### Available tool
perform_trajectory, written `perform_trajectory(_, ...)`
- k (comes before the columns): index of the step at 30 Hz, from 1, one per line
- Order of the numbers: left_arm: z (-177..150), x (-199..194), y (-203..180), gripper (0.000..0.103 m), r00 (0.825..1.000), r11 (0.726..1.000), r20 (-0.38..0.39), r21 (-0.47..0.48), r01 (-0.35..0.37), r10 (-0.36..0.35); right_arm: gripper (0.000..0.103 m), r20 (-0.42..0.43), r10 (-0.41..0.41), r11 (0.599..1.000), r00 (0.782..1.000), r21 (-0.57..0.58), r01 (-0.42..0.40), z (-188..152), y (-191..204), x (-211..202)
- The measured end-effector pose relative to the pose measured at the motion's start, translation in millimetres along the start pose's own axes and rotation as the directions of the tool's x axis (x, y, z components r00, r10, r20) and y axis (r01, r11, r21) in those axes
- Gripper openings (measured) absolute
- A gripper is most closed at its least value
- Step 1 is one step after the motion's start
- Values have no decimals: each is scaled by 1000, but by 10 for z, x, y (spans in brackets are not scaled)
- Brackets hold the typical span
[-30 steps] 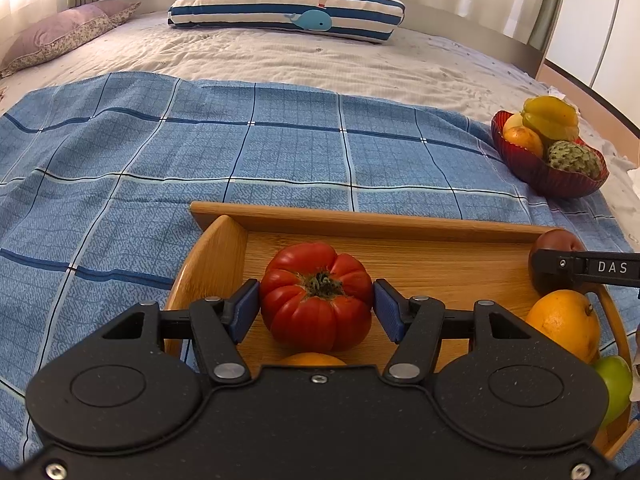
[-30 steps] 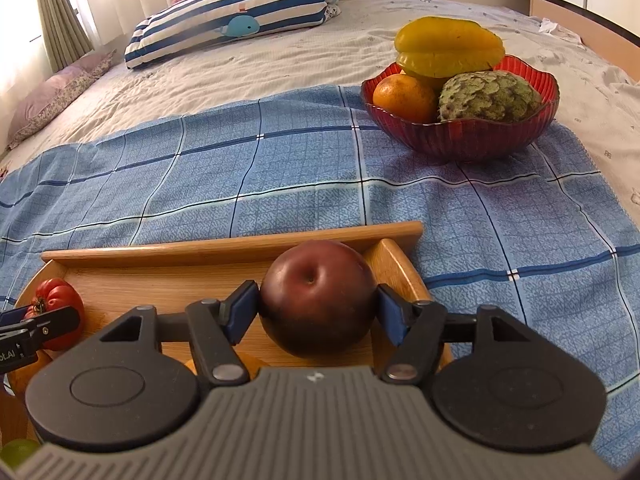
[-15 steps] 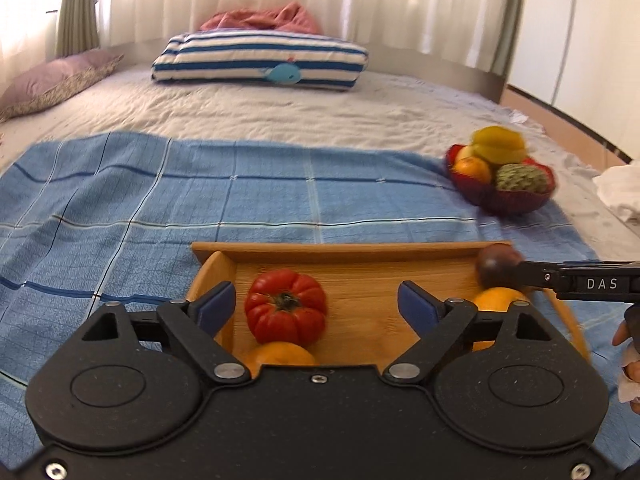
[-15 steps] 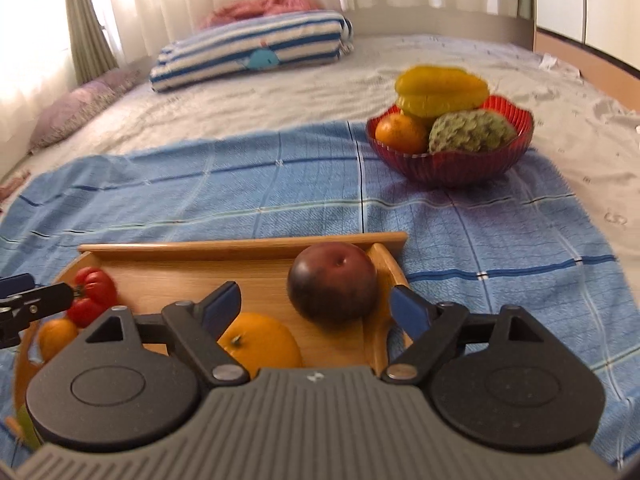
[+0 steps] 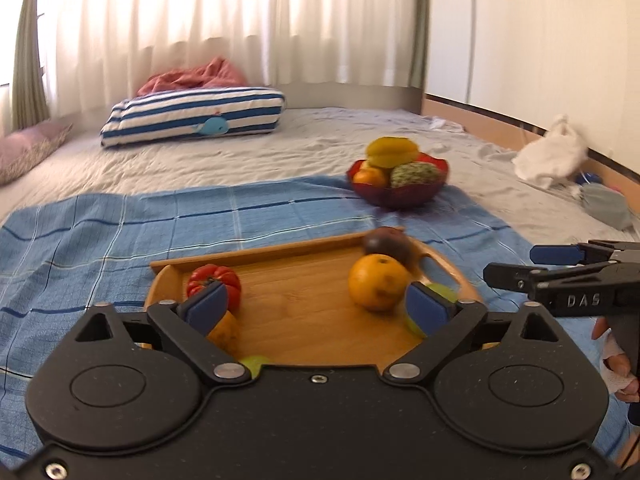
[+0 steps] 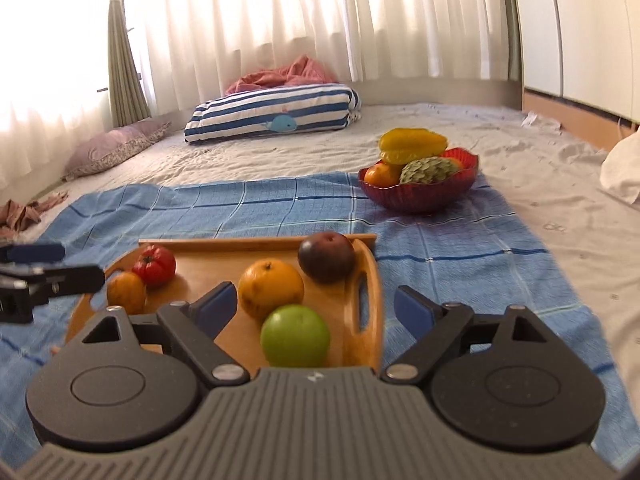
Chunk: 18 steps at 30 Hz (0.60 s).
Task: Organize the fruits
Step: 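Withdraw both open tools from the tray toward the red dates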
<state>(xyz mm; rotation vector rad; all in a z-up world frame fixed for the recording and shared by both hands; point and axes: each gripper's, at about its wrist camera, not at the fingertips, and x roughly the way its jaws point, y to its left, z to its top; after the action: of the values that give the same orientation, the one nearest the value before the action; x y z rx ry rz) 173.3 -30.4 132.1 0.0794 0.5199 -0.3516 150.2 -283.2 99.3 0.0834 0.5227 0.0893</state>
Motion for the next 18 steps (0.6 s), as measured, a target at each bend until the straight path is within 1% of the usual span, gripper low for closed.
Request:
perform_trajectory(3, -55, -130, -187, 98, 1000, 999, 12, 37, 14, -15, 94, 31, -18, 999, 999, -29, 19, -136, 16, -205)
perform_trajectory(6, -117, -190, -347, 98, 999, 998, 1, 56, 39, -40, 94, 46, -40, 997, 998, -57, 42, -255, 24, -361)
perform_trajectory(11, -265, -107, -566, 98, 996, 994, -59, 83, 69, -64, 94, 85, -84, 991, 993, -93, 92, -455, 30, -578)
perform_trajectory(18, -498, 96, -743, 98, 988, 992, -133, 90, 87, -75, 94, 149, -141, 984, 979, -88, 155, -796, 12, -864)
